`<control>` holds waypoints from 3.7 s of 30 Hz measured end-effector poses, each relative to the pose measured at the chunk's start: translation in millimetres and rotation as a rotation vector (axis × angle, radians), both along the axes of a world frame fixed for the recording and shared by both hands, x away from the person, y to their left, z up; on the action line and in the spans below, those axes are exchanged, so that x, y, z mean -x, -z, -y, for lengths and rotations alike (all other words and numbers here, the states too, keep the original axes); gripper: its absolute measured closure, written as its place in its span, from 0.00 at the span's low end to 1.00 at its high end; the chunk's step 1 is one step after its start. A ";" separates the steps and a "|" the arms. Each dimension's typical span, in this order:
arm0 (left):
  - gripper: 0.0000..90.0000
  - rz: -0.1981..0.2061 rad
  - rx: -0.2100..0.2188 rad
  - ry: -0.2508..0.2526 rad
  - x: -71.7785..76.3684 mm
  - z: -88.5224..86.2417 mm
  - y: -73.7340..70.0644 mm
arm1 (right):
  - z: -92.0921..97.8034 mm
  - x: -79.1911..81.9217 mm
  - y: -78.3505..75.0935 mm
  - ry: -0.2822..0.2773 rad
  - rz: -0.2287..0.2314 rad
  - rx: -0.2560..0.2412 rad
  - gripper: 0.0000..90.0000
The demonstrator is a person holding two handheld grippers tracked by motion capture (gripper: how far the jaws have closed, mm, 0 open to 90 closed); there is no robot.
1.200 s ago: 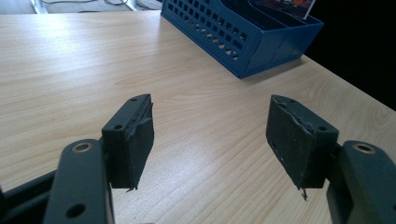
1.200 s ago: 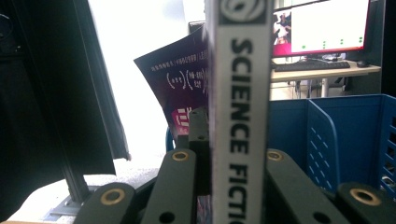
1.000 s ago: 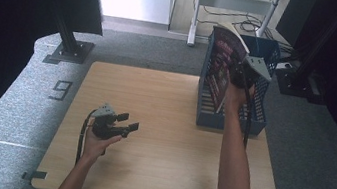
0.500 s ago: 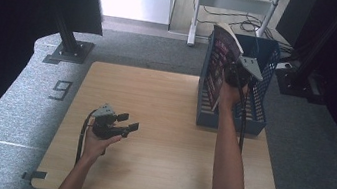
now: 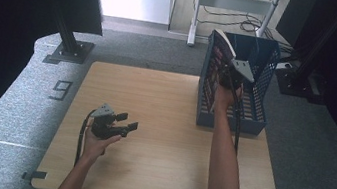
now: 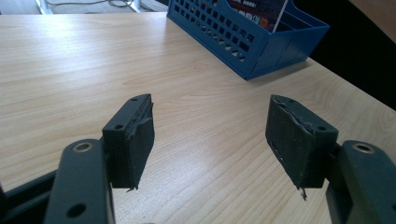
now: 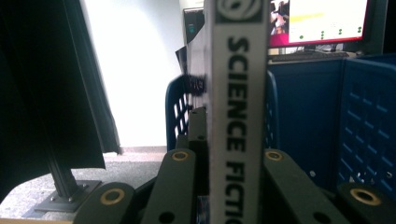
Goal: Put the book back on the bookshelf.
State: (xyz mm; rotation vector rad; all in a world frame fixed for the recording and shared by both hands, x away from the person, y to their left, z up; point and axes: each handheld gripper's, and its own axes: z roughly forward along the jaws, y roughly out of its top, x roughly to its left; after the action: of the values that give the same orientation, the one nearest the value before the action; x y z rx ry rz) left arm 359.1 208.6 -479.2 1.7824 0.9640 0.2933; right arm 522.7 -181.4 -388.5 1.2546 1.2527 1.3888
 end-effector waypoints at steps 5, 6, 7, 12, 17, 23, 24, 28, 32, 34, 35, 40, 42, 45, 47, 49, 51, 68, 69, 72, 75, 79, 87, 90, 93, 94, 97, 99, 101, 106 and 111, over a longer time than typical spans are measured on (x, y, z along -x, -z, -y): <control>0.37 -0.001 -0.002 -0.002 -0.4 0.3 0.8 | -1.2 -1.8 6.3 -0.003 -0.014 0.009 0.91; 0.37 -0.002 -0.002 -0.002 -0.5 0.2 1.1 | -2.2 -2.4 8.7 -0.007 -0.018 0.014 0.91; 0.37 -0.004 -0.004 -0.002 -0.7 0.3 1.4 | -2.8 -2.3 10.1 -0.005 -0.018 0.014 0.91; 0.37 -0.008 -0.013 0.004 -0.1 1.5 2.0 | -4.7 0.1 17.8 -0.017 -0.035 0.026 0.90; 0.37 -0.008 -0.016 0.005 0.3 2.3 1.9 | -4.9 6.4 22.1 -0.026 -0.047 0.037 0.90; 0.37 -0.005 -0.020 0.008 2.1 4.7 1.2 | -2.3 20.4 23.8 -0.070 -0.081 0.042 0.89; 0.37 -0.005 -0.021 0.009 2.3 5.7 1.3 | -1.7 23.5 23.7 -0.078 -0.090 0.048 0.89; 0.36 -0.005 -0.032 0.020 3.4 9.9 1.6 | 0.8 34.2 26.0 -0.103 -0.123 0.071 0.88; 0.36 0.000 -0.031 0.022 5.2 10.9 0.3 | 3.3 38.9 25.2 -0.114 -0.134 0.074 0.88; 0.36 0.003 -0.030 0.021 5.5 10.3 -0.4 | 4.1 39.0 24.9 -0.119 -0.143 0.065 0.87; 0.36 0.003 -0.028 0.019 5.4 9.9 -0.5 | 4.3 38.7 24.8 -0.121 -0.146 0.062 0.86; 0.36 0.002 -0.028 0.018 5.0 9.3 -0.2 | 1.5 35.3 25.8 -0.138 -0.184 0.080 0.84; 0.36 0.004 -0.027 0.018 5.3 9.5 -0.4 | 0.0 32.9 27.6 -0.132 -0.205 0.094 0.85; 0.36 0.005 -0.026 0.018 5.6 9.1 -1.0 | -0.6 31.3 28.7 -0.120 -0.214 0.090 0.88; 0.36 0.005 -0.025 0.017 5.5 9.1 -0.8 | -1.3 31.4 28.2 -0.108 -0.214 0.105 0.90; 0.36 0.006 -0.026 0.015 5.4 9.7 -0.2 | -0.4 31.1 28.0 -0.099 -0.215 0.109 0.91; 0.36 0.004 -0.029 0.018 5.5 11.4 0.5 | 0.4 30.4 27.5 -0.089 -0.216 0.109 0.91; 0.37 0.011 -0.016 0.005 5.3 6.0 -1.2 | -1.2 13.3 24.5 -0.019 -0.182 0.061 0.91; 0.37 0.011 -0.014 0.004 5.3 5.5 -1.3 | -1.0 11.5 23.7 -0.015 -0.180 0.054 0.91; 0.37 0.012 -0.009 0.000 5.2 3.9 -1.9 | -2.7 6.3 20.2 -0.004 -0.172 0.061 0.91; 0.37 0.012 -0.005 -0.003 4.9 2.5 -2.3 | -4.7 0.6 18.4 0.018 -0.163 0.066 0.91; 0.37 0.009 -0.008 -0.001 4.2 3.1 -1.3 | -6.4 -7.8 19.7 0.047 -0.153 0.092 0.91; 0.37 0.003 -0.004 -0.008 2.3 -0.7 -0.2 | -14.4 -17.0 29.6 0.052 -0.132 0.145 0.91; 0.37 0.003 -0.002 -0.010 2.2 -1.3 -0.3 | -17.2 -17.6 34.0 0.021 -0.131 0.155 0.91; 0.37 0.003 -0.002 -0.009 2.5 -1.2 -0.3 | -19.9 -15.7 37.2 -0.014 -0.122 0.159 0.90; 0.37 0.002 -0.004 -0.007 2.7 -1.0 -0.3 | -20.6 -14.7 37.3 -0.025 -0.119 0.162 0.89; 0.37 -0.006 -0.010 0.002 2.5 -0.1 0.3 | -21.7 -9.4 35.2 -0.070 -0.108 0.161 0.82; 0.36 -0.011 -0.012 0.005 2.4 0.6 0.7 | -21.7 -4.7 32.0 -0.093 -0.115 0.169 0.78; 0.36 -0.013 -0.012 0.008 2.7 1.9 0.7 | -21.8 1.4 29.2 -0.103 -0.132 0.173 0.77; 0.36 -0.011 -0.018 0.015 4.0 4.6 0.2 | -19.8 14.8 26.9 -0.121 -0.145 0.182 0.78; 0.36 -0.012 -0.020 0.018 4.2 5.1 0.3 | -15.6 16.7 29.4 -0.110 -0.149 0.176 0.84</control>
State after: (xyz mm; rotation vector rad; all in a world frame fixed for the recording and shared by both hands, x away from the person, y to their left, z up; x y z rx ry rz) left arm 354.9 203.5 -479.5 1.8124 0.9554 0.2820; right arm 505.9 -165.8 -417.9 1.1997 1.5322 1.2481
